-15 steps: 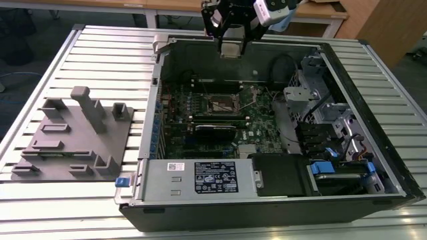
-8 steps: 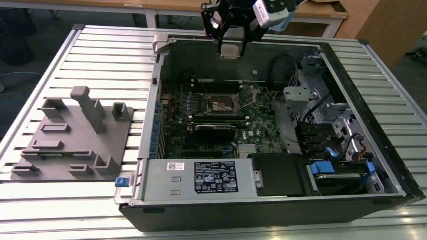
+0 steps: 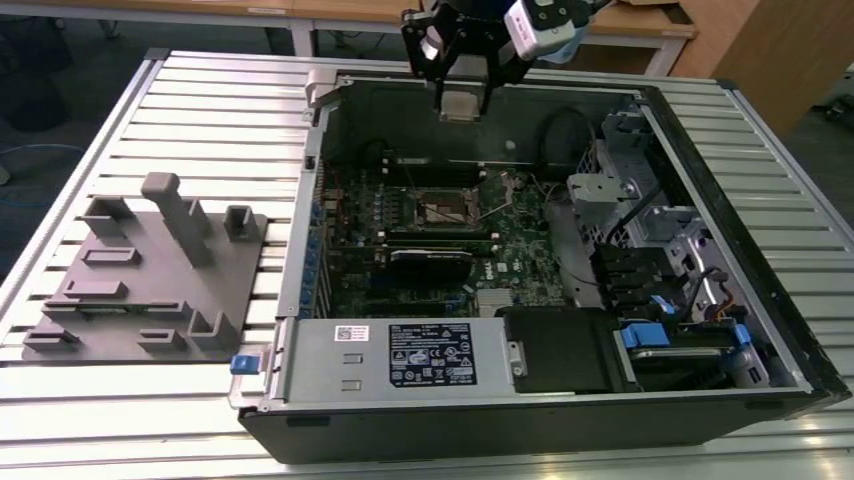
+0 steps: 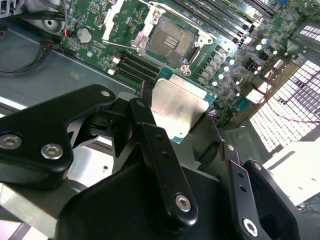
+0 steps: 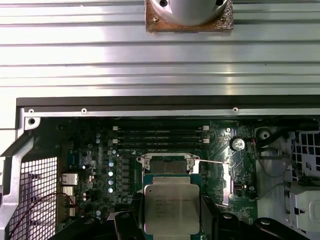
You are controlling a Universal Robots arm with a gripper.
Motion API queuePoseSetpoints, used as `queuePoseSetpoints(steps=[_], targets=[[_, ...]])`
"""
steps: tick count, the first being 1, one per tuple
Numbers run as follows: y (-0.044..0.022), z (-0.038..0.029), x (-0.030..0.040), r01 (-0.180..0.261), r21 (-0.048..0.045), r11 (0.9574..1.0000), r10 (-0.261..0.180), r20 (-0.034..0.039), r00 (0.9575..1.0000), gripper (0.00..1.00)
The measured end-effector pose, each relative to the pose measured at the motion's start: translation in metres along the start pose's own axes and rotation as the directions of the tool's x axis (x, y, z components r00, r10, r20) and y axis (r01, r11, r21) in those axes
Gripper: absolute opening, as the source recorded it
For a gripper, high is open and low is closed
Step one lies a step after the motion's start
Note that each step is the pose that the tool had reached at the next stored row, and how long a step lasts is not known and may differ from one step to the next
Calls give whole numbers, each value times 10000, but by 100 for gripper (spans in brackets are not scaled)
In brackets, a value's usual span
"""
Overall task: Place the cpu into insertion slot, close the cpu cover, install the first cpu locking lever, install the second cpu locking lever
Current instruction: 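Place the cpu into insertion slot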
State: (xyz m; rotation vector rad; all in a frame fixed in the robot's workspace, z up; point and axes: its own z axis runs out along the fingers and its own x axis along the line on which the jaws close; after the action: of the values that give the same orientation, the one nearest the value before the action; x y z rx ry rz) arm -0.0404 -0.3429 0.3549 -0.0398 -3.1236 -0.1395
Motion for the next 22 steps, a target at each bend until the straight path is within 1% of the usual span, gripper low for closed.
queuePoseSetpoints(steps=[6, 10, 14, 22], targets=[[-4, 46, -1, 6, 0, 10000, -6, 61, 10000, 54], [-5, 56, -1, 7, -2, 10000, -7, 72, 10000, 54], [-7, 83, -1, 10, -1, 10000, -10, 112, 9999, 54], [-10, 113, -1, 13, -3, 10000, -13, 139, 9999, 54]])
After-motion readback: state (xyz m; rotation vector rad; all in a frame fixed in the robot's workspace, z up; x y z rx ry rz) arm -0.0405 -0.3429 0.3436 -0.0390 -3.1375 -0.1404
